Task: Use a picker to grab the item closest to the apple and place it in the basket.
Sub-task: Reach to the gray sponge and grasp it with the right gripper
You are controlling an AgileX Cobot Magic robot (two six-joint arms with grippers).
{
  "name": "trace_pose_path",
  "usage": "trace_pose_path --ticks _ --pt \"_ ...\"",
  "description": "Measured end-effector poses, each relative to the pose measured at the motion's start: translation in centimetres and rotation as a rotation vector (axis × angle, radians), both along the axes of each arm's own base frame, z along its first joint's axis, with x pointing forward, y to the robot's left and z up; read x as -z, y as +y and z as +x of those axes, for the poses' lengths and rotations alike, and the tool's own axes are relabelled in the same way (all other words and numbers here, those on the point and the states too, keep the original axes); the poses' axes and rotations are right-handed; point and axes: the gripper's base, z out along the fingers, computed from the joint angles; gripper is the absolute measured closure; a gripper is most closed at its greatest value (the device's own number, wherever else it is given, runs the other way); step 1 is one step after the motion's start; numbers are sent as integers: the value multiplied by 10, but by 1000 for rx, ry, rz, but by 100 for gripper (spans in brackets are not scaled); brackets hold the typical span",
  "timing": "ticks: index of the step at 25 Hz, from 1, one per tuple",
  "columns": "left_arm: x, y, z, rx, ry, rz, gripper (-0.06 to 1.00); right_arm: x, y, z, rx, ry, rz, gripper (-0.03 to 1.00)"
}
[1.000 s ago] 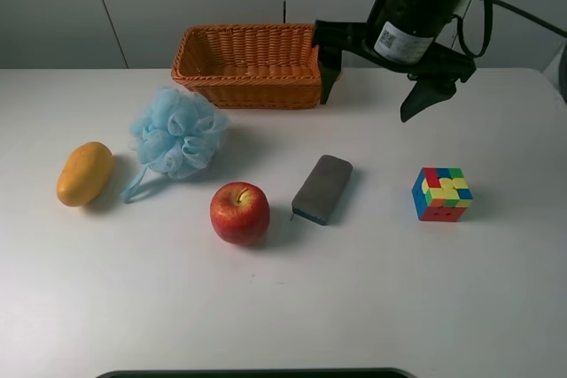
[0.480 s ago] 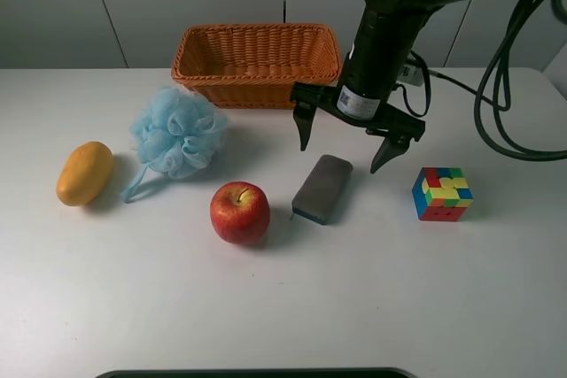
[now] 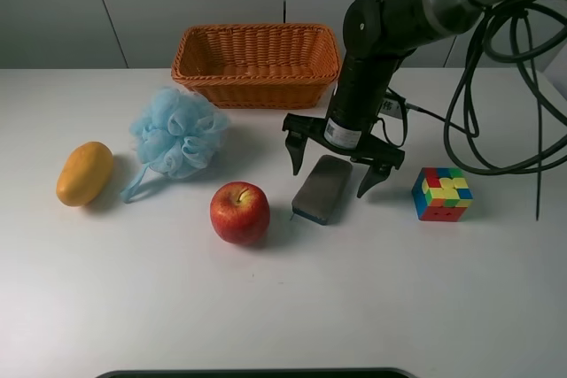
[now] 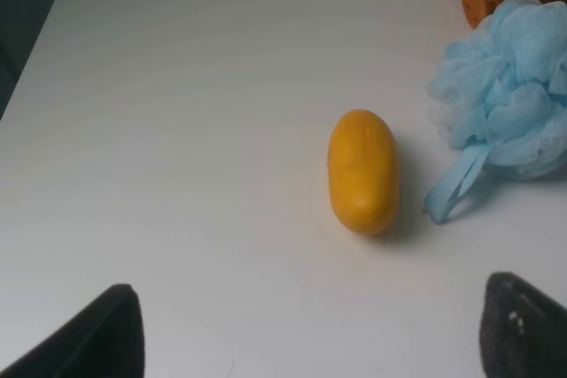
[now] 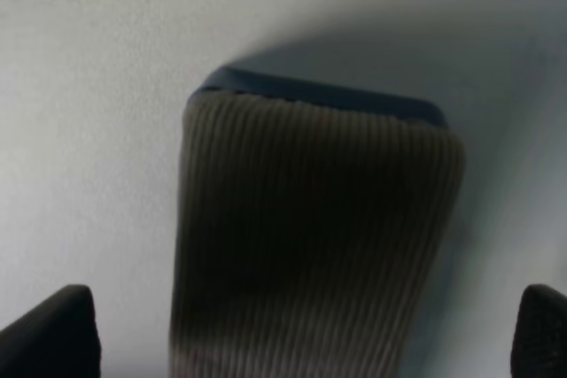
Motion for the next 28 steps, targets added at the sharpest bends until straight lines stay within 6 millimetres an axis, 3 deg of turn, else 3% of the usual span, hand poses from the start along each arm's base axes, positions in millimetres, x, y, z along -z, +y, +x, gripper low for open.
trace_pose_path --ticks 5,17,19,22,28 --pt "0 0 0 0 0 0 22 11 1 1 6 8 -3 27" --pt "0 0 0 0 0 0 22 11 1 1 7 10 -2 27" --pt "0 0 0 0 0 0 22 11 1 1 6 10 -2 33" --pt "0 0 0 -3 0 -5 22 12 1 1 8 7 0 54" --pt "0 0 0 -3 0 -5 22 12 1 0 46 29 -10 54"
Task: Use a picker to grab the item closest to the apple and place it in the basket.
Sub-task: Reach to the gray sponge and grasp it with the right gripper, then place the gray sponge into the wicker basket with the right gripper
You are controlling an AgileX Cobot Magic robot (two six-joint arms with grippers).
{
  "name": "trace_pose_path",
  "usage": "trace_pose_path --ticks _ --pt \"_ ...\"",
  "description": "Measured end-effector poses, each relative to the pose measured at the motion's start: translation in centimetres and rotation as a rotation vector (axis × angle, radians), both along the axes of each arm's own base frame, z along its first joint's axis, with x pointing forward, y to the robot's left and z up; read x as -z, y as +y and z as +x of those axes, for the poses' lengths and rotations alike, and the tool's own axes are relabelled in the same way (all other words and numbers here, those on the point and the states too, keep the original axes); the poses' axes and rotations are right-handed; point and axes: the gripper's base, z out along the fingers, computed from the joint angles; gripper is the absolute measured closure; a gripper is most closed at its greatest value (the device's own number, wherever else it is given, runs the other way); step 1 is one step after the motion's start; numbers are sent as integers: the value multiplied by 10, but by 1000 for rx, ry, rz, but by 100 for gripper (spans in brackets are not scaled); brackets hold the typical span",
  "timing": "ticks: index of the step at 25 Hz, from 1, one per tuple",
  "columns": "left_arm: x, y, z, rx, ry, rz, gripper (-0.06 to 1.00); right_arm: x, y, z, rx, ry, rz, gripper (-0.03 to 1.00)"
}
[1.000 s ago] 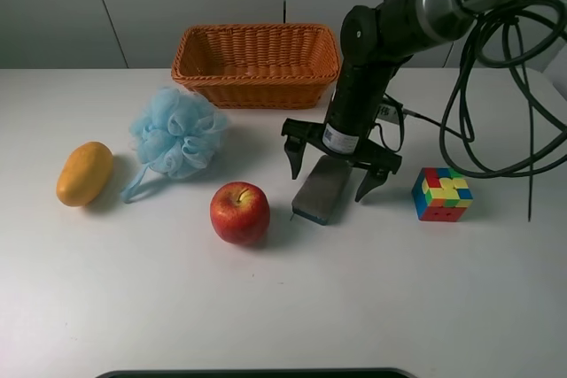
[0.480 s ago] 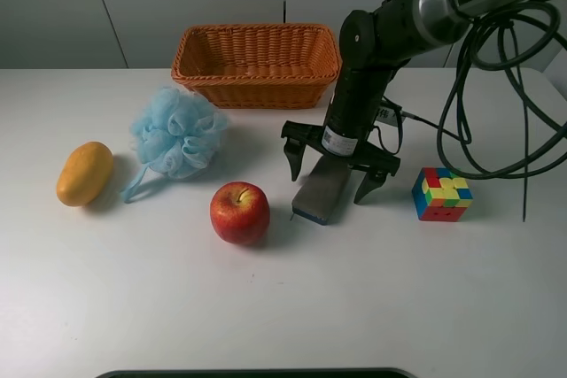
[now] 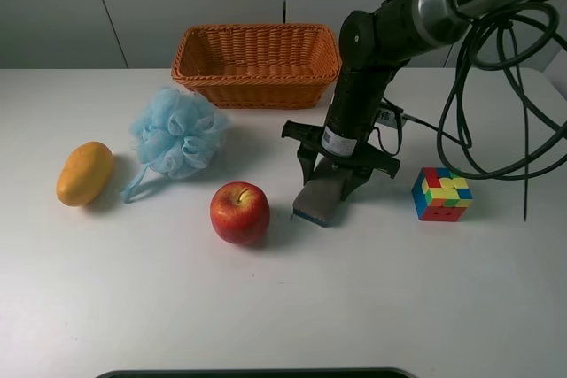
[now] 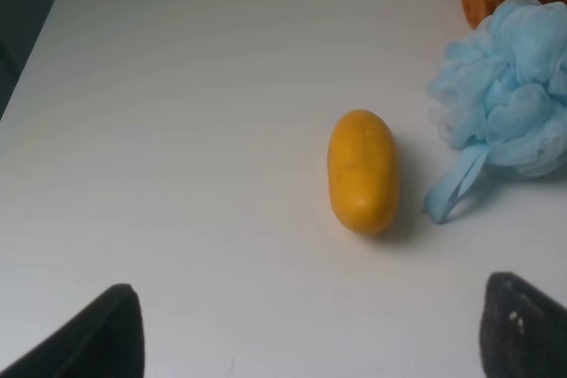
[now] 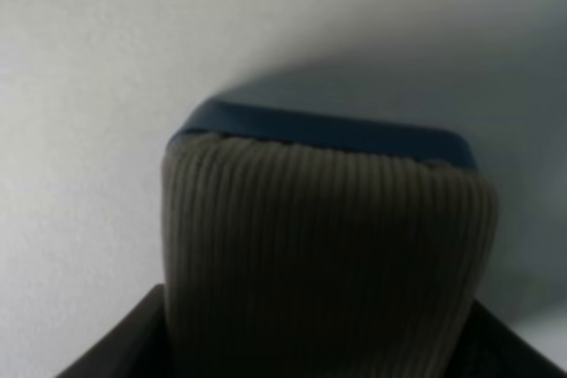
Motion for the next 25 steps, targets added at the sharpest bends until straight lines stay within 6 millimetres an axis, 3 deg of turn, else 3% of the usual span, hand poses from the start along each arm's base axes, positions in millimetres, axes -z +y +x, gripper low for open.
trace_pose_path --ticks 8,17,25 --pt "0 0 0 0 0 0 22 -8 -3 -5 -13 41 -22 54" --pt "0 0 0 3 0 5 22 -82 -8 -5 -167 -99 0 54" --pt "0 0 0 3 0 5 22 -145 0 21 -367 -233 -9 54"
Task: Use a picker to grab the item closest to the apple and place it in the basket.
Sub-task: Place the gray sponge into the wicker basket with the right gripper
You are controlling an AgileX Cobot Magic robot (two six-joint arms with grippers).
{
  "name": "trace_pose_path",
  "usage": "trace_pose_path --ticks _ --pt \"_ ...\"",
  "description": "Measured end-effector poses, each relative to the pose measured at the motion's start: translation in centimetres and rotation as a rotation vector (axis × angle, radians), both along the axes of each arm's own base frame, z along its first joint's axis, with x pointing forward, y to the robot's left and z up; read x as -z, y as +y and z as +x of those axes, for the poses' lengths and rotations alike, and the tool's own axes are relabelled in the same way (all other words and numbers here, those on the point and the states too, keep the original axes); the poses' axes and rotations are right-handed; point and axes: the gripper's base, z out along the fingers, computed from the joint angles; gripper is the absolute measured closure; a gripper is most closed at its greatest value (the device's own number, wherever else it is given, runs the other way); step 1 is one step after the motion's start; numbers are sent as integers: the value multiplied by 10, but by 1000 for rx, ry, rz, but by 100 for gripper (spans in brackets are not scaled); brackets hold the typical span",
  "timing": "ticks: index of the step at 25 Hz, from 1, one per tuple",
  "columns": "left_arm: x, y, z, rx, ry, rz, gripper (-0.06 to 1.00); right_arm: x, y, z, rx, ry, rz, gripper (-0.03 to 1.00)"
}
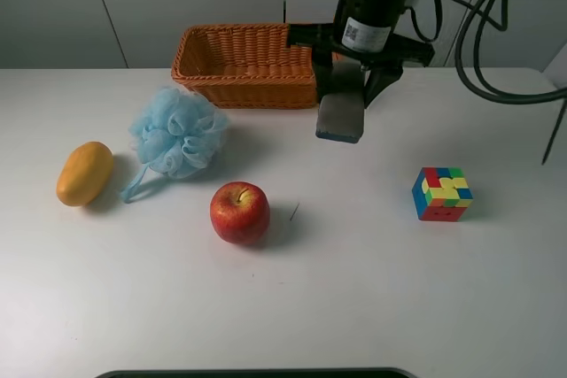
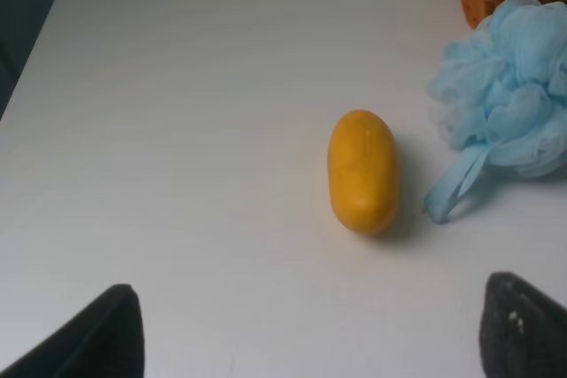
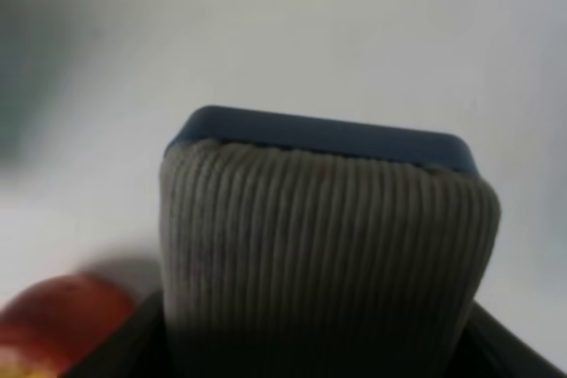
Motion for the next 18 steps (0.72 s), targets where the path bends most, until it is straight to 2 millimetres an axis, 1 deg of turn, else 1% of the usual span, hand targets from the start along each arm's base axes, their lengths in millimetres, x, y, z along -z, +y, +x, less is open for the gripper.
trace_pose_path --ticks 4,7,10,15,18 --pt "0 0 0 0 0 0 22 -25 4 17 -58 -131 1 54" --pt "0 0 0 0 0 0 22 -35 11 36 -100 -232 8 54" --pt "0 0 0 0 0 0 22 -35 22 57 -142 -318 35 54" --pt "0 0 0 0 0 0 22 -26 40 92 -189 -489 72 54" --pt "0 0 0 0 0 0 22 -20 47 108 -200 -579 86 54"
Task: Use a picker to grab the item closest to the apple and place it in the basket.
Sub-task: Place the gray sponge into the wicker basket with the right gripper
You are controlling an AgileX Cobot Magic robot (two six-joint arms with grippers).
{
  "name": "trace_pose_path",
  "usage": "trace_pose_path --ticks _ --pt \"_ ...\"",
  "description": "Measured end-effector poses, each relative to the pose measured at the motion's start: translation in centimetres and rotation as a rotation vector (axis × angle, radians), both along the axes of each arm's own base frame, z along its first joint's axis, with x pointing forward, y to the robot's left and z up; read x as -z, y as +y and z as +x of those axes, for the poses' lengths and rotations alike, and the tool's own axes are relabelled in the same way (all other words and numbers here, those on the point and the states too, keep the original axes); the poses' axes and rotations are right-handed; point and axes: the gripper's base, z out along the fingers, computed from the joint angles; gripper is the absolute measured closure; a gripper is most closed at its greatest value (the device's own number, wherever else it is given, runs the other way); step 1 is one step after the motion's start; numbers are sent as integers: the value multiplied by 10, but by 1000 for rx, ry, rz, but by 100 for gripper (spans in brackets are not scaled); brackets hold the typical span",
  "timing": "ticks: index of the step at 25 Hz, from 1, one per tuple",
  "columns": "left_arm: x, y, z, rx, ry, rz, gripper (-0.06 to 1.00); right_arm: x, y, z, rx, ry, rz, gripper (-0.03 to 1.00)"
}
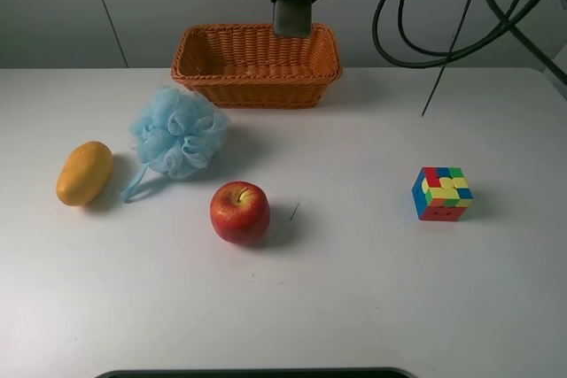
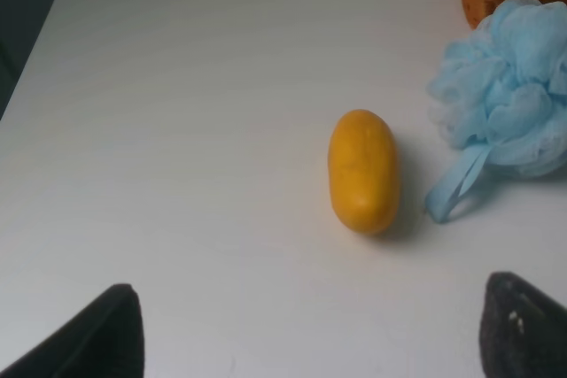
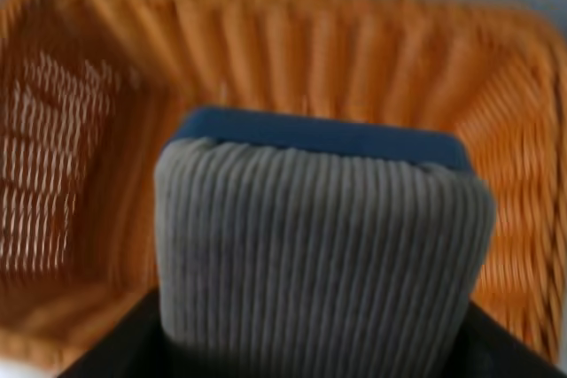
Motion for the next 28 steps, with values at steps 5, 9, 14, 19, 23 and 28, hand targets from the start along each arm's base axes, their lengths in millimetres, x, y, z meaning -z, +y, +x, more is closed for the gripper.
trace_pose_path --ticks 5,9,14,19,23,28 --pt "0 0 0 0 0 0 22 27 8 18 -14 -71 33 54" --pt "0 0 0 0 0 0 22 46 6 28 -7 -81 39 54" --pt "0 0 0 0 0 0 22 54 7 31 -7 -88 50 54" --pt "0 0 0 0 0 0 22 54 9 32 -18 -101 64 34" --pt "0 0 0 0 0 0 22 54 10 32 -29 -97 77 27" --pt "0 0 0 0 0 0 22 55 10 31 -45 -92 60 27"
